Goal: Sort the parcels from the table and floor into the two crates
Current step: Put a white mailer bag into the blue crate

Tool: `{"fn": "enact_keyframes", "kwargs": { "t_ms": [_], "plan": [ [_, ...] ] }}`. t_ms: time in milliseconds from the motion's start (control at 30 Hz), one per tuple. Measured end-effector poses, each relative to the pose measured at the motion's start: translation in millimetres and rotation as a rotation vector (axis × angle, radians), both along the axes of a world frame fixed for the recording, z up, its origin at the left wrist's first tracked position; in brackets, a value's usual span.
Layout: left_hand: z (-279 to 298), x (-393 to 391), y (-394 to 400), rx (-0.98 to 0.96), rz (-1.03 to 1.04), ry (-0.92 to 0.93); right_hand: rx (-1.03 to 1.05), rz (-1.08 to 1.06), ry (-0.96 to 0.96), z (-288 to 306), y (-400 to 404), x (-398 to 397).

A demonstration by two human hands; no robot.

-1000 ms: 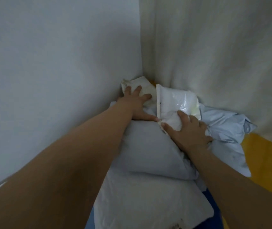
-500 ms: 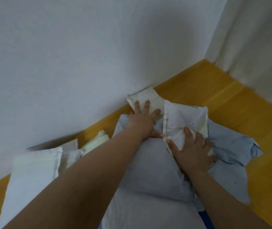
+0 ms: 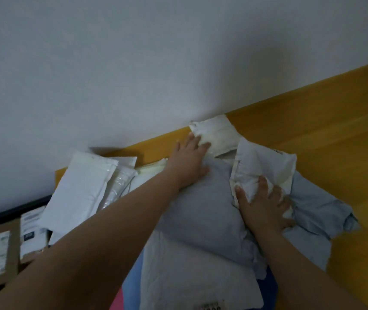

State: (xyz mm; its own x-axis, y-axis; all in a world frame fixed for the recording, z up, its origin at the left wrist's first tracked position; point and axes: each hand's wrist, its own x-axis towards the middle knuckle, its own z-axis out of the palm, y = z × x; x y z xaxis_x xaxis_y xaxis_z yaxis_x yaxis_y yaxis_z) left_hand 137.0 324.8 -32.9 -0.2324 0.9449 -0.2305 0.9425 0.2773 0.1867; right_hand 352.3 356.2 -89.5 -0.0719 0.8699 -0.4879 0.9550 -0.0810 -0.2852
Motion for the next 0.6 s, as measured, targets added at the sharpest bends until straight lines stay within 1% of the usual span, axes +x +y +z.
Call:
{"fn": "enact_keyframes", "kwargs": {
  "t_ms": [100,167,233,300,367,400,467,533,600],
  "plan": [
    [18,-42,-80,0.247,0.174,0.013,-0.072,-0.017,0.026,8,-26,-19],
    [23,-68,-130,0.302,0.301,0.079,-0.119,-0.023,0.038,14,-39,-31],
    [22,-90,-176,0.268,0.482,0.144,-0.15,-0.025,0.037,20,-50,-45],
    [17,-108,-216,0.154,0.71,0.151,-0.143,-0.022,0.01,27,-58,-60],
    [10,-116,-250,-0.006,0.921,0.058,-0.088,0.0,-0.024,35,-67,-76],
    [6,-118,-263,-0.032,0.994,-0.033,-0.047,0.015,-0.031,39,-72,-83],
    [-3,-118,-280,0.018,1.038,-0.205,0.036,0.059,-0.039,45,-81,-93],
    [-5,-113,-284,0.038,0.982,-0.246,0.091,0.123,-0.051,51,-91,-98],
    [-2,-104,-282,0.005,0.919,-0.263,0.132,0.191,-0.039,60,-100,-102]
  ]
}}
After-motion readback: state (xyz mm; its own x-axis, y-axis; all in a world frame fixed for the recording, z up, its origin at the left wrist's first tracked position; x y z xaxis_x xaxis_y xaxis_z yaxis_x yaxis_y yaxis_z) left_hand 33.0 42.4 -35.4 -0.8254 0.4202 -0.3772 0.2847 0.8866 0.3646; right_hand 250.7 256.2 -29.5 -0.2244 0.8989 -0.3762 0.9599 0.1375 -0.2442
